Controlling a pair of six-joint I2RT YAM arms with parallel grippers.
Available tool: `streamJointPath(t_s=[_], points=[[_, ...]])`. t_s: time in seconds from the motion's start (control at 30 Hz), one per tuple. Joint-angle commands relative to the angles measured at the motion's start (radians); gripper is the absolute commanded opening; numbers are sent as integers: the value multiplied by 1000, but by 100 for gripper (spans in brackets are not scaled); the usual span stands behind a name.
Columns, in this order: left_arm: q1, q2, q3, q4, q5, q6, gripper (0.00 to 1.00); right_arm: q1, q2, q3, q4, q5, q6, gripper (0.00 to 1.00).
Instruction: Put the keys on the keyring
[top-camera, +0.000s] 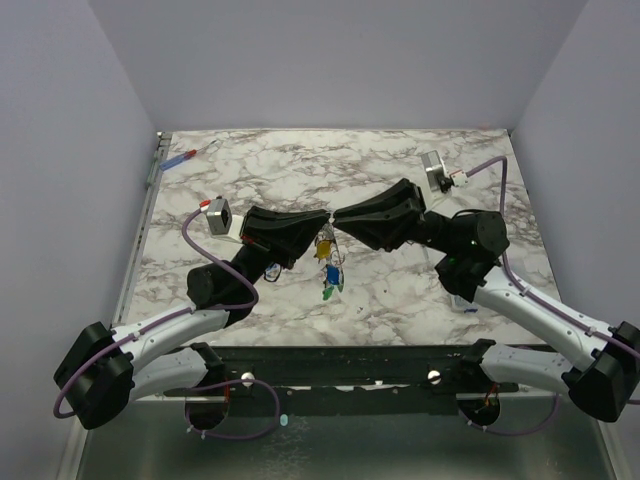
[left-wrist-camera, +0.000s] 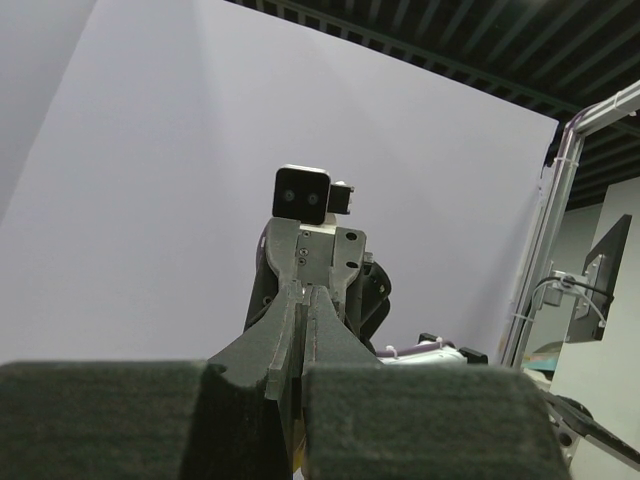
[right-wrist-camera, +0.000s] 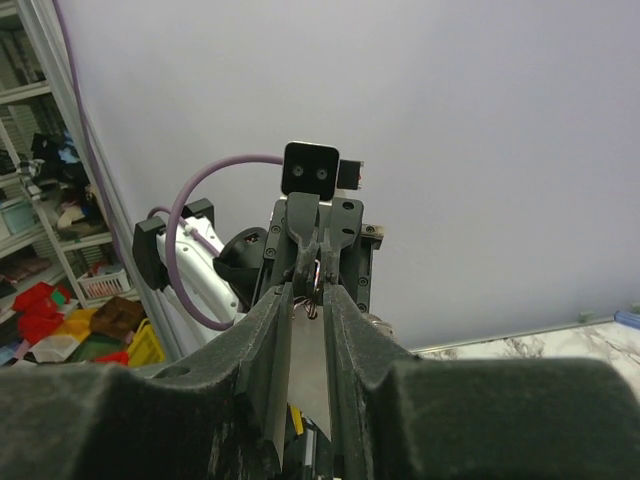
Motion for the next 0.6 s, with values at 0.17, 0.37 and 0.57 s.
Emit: streamJointPath(t_s=[0.17,0.37,0.57], points=[[-4,-20,21,312,-13,-15,0,-5,34,44,42,-11,19,27],[-4,-17,23,313,-8,-13,0,-4,75,59,72,-70,59,20],[-4,-25,24,313,-8,-11,0,-6,85,53,81,-92,78,1]])
